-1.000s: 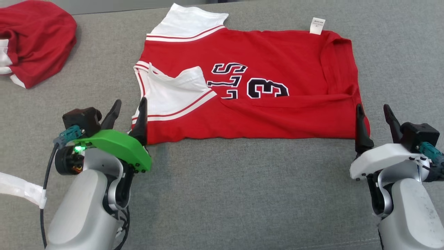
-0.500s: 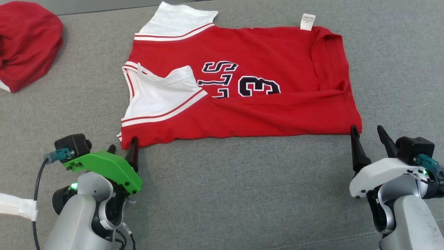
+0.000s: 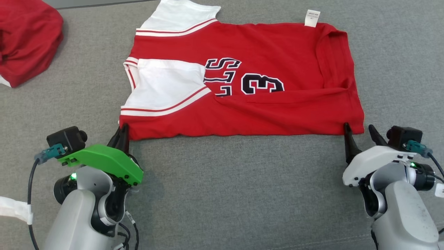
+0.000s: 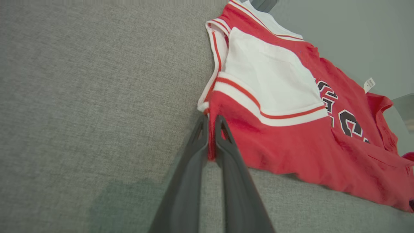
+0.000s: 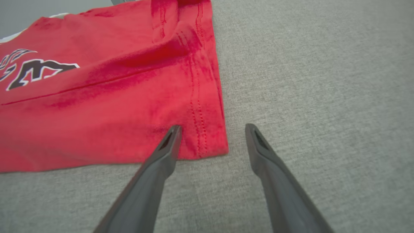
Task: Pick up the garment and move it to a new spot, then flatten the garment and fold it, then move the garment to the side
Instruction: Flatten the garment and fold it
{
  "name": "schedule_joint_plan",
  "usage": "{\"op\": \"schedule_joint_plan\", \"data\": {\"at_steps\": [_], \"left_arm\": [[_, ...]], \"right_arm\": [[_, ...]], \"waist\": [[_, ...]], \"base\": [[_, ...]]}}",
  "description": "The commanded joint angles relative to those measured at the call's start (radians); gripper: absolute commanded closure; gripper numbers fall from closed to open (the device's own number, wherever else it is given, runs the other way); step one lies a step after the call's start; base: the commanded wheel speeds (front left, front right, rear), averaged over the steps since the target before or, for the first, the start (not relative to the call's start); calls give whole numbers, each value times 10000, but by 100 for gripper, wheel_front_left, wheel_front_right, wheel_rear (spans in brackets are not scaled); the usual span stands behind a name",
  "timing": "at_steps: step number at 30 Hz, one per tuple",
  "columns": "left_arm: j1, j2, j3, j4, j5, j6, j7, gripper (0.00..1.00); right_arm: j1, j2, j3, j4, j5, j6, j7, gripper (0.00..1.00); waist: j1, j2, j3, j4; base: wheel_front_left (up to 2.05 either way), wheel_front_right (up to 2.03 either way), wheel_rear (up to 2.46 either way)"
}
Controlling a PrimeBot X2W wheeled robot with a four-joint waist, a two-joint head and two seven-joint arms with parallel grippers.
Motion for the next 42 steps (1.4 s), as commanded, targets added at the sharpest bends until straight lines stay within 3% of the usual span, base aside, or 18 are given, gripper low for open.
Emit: {"op": "schedule_joint_plan", "data": {"at_steps": [1,2,3,4,5,6,7,8,17,28,31,37,38,40,41,42], "left_arm": [[81,16,1,-143,78,-66,-86,100],[155,0,-15,-264,59,-77,-93,100],[210,-7,-28,-353,66,-90,-134,100],[264,-36,-62,-462,80,-98,-174,100],[298,-64,-86,-554,77,-103,-180,100],[316,-91,-120,-635,76,-129,-216,100],[349,-107,-153,-728,88,-144,-252,100],[392,-118,-198,-823,117,-149,-268,100],[1101,-66,-378,-1985,149,-49,-292,100],[3960,196,-521,-4236,-135,870,202,100],[4536,381,-462,-4251,12,1027,106,100],[5020,44,-265,-3953,-391,1209,-81,100],[5035,25,-251,-3832,-393,1239,-83,91],[5047,-38,-225,-3658,-449,1293,-114,55],[5043,-31,-221,-3582,-427,1322,-119,36],[5035,-24,-226,-3494,-420,1341,-93,0]], "right_arm": [[-236,-27,66,320,106,-11,125,0],[-355,-24,131,620,38,-11,245,0],[-460,-30,131,847,-32,-9,345,15],[-575,-23,123,1110,-112,-9,437,45],[-649,-6,129,1269,-151,-9,527,60],[-704,-1,153,1389,-130,-9,588,67],[-769,11,199,1465,-7,-8,639,95],[-809,19,249,1487,89,-5,684,100],[-367,-29,175,-451,125,-6,1232,100],[2792,-34,-104,-4235,595,-8,2910,100],[3511,-27,-220,-4640,849,-6,3052,100],[4137,-30,-277,-4555,1170,-11,2913,100],[4134,-30,-234,-4465,1187,-11,2833,100],[4101,-34,-192,-4302,1166,-11,2672,100],[4077,-32,-173,-4235,1150,-11,2613,92],[4049,-34,-173,-4153,1114,-11,2520,64]], "waist": [[0,0,8,119],[0,0,-4,179],[0,0,-12,227],[0,0,-31,303],[0,0,-52,357],[0,0,-88,417],[0,0,-138,469],[0,0,-213,511],[0,0,-1053,645],[0,0,-1533,677],[0,0,-1482,608],[0,0,-1210,402],[0,0,-1151,361],[0,0,-1044,301],[0,0,-997,278],[0,0,-949,256]], "base": [[0,0,0],[0,0,0],[0,0,0],[0,0,0],[0,0,0],[0,0,0],[0,0,0],[0,0,0],[0,0,0],[0,0,0],[0,0,0],[0,0,0],[0,0,0],[0,0,0],[0,0,0],[0,0,0]]}}
